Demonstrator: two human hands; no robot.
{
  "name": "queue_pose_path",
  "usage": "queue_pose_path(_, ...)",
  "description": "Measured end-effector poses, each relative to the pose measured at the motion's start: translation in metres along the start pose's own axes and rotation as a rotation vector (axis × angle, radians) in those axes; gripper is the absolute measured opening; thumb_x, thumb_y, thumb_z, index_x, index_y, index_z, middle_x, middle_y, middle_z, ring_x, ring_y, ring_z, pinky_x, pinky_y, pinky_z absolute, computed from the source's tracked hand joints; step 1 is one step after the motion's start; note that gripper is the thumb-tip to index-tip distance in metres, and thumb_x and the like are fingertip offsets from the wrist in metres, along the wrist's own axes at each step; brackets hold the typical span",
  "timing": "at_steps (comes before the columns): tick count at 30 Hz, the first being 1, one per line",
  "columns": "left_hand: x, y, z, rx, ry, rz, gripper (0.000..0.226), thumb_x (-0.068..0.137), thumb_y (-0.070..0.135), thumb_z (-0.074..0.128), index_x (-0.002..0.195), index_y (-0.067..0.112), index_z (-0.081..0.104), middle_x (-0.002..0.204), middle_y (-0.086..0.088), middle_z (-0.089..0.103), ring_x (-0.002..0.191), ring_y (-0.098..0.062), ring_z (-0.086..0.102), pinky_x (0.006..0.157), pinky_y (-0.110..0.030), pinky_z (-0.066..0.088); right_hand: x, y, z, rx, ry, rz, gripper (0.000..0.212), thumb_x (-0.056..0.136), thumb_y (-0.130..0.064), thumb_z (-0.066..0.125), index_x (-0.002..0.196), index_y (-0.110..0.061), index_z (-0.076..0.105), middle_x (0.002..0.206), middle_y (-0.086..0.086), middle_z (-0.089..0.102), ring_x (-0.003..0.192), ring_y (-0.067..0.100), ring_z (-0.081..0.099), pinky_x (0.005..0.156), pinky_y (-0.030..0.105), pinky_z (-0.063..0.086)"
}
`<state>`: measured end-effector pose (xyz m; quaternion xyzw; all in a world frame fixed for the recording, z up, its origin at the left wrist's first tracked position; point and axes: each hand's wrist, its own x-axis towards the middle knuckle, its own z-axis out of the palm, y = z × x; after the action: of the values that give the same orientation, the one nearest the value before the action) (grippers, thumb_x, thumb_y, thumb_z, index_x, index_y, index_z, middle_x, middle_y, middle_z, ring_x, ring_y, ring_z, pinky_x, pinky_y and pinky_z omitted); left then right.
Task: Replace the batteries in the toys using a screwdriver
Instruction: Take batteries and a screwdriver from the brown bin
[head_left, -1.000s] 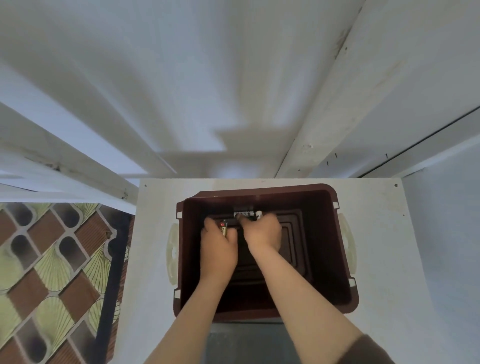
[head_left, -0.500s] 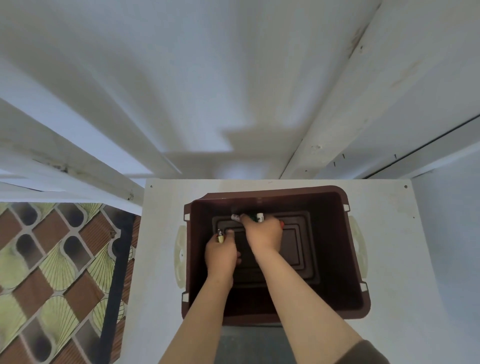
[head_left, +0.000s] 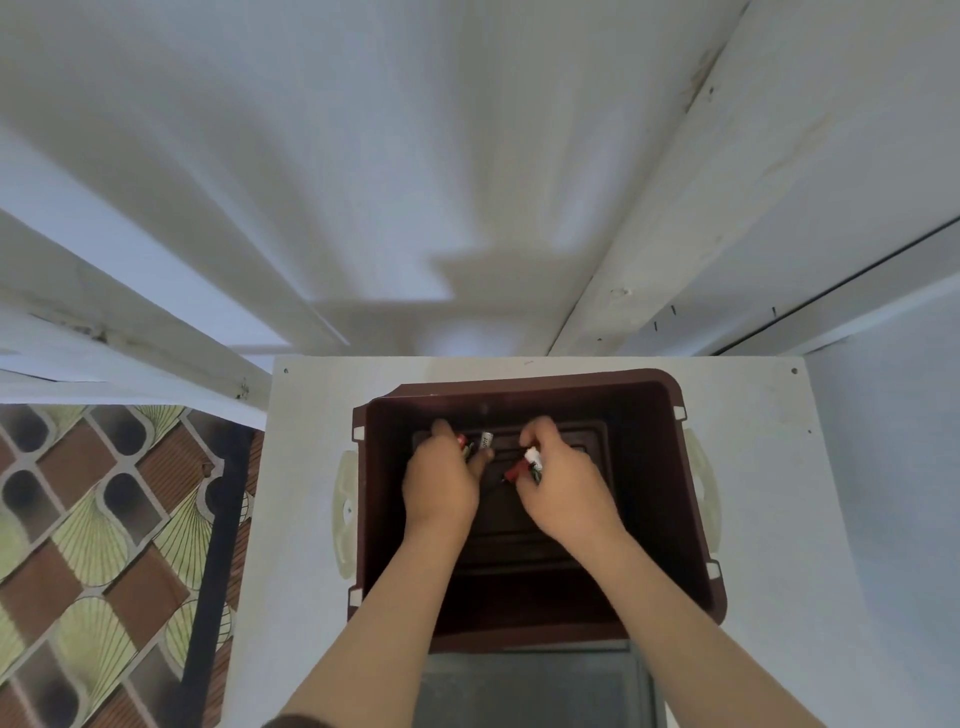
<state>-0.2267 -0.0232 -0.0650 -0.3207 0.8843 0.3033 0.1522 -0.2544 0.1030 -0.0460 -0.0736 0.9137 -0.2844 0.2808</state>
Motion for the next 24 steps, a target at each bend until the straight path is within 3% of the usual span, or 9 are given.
queue_pose_path(4, 0.000, 0.003, -0.004, 0.189, -0.093, 0.130, 0.029, 0.098, 0.030, 0.056, 0.117, 0.009, 0.053, 0.112, -0.012, 0.062, 0.102, -0.028, 0.062, 0.076, -0.034, 0.049, 0.005, 0.002, -0.002, -0.472, -0.043, -0.226, 0.044, 0.090, -0.013, 0.054, 0.130, -0.024, 0.041, 0.100, 0.004, 0.065, 0.088, 0.027, 0.065, 0.066, 0.033, 0.048)
queue_pose_path(6, -0.003, 0.004, -0.007, 0.270, -0.157, 0.168, 0.025, 0.098, 0.027, 0.055, 0.116, 0.009, 0.055, 0.111, -0.010, 0.064, 0.102, -0.027, 0.062, 0.072, -0.032, 0.047, 0.008, 0.002, -0.002, -0.614, -0.093, -0.277, 0.044, 0.091, -0.008, 0.050, 0.132, -0.019, 0.042, 0.104, 0.008, 0.065, 0.092, 0.029, 0.065, 0.067, 0.033, 0.045)
queue_pose_path(9, -0.008, 0.002, -0.010, 0.105, -0.209, 0.099, 0.017, 0.094, 0.023, 0.057, 0.104, 0.010, 0.061, 0.096, -0.004, 0.062, 0.086, -0.021, 0.061, 0.066, -0.026, 0.043, 0.008, 0.002, -0.007, -0.696, -0.131, -0.314, 0.036, 0.093, -0.007, 0.045, 0.129, -0.014, 0.045, 0.106, 0.009, 0.067, 0.097, 0.030, 0.064, 0.066, 0.032, 0.037)
queue_pose_path(12, -0.018, 0.003, -0.019, -0.141, -0.147, -0.005, 0.014, 0.091, 0.021, 0.060, 0.079, 0.013, 0.058, 0.074, 0.003, 0.056, 0.065, -0.010, 0.053, 0.054, -0.019, 0.037, 0.006, 0.000, -0.011, -0.730, -0.148, -0.285, 0.028, 0.095, -0.008, 0.043, 0.121, -0.013, 0.052, 0.107, 0.007, 0.067, 0.099, 0.029, 0.064, 0.067, 0.030, 0.037)
queue_pose_path(15, -0.034, 0.004, -0.034, -0.272, -0.117, -0.065, 0.026, 0.093, 0.020, 0.058, 0.068, 0.014, 0.053, 0.064, 0.001, 0.054, 0.056, -0.008, 0.050, 0.049, -0.016, 0.033, -0.005, -0.003, -0.017, -0.668, -0.172, -0.187, 0.019, 0.095, -0.014, 0.045, 0.109, -0.014, 0.058, 0.105, 0.006, 0.066, 0.097, 0.027, 0.063, 0.068, 0.030, 0.038)
queue_pose_path(17, -0.046, 0.006, -0.046, -0.296, -0.083, -0.099, 0.033, 0.096, 0.022, 0.055, 0.064, 0.014, 0.050, 0.060, 0.001, 0.050, 0.054, -0.010, 0.047, 0.047, -0.013, 0.032, -0.014, -0.003, -0.021, -0.539, -0.168, -0.109, 0.010, 0.093, -0.024, 0.051, 0.092, -0.017, 0.058, 0.088, 0.000, 0.062, 0.084, 0.022, 0.061, 0.065, 0.027, 0.040)
queue_pose_path(20, -0.065, 0.003, -0.065, -0.319, -0.010, -0.129, 0.039, 0.097, 0.025, 0.053, 0.059, 0.017, 0.048, 0.057, 0.002, 0.047, 0.053, -0.011, 0.047, 0.046, -0.010, 0.032, -0.028, -0.004, -0.027, -0.267, -0.186, 0.073, 0.026, 0.087, -0.033, 0.060, 0.069, -0.019, 0.047, 0.069, -0.004, 0.052, 0.063, 0.014, 0.053, 0.054, 0.026, 0.039)
queue_pose_path(24, -0.093, -0.004, -0.094, -0.348, -0.011, -0.103, 0.039, 0.098, 0.023, 0.053, 0.059, 0.016, 0.046, 0.057, 0.001, 0.047, 0.056, -0.011, 0.047, 0.050, -0.011, 0.033, -0.057, -0.016, -0.029, 0.036, -0.099, 0.186, 0.029, 0.084, -0.032, 0.066, 0.067, -0.010, 0.058, 0.063, 0.005, 0.060, 0.055, 0.014, 0.053, 0.053, 0.030, 0.042)
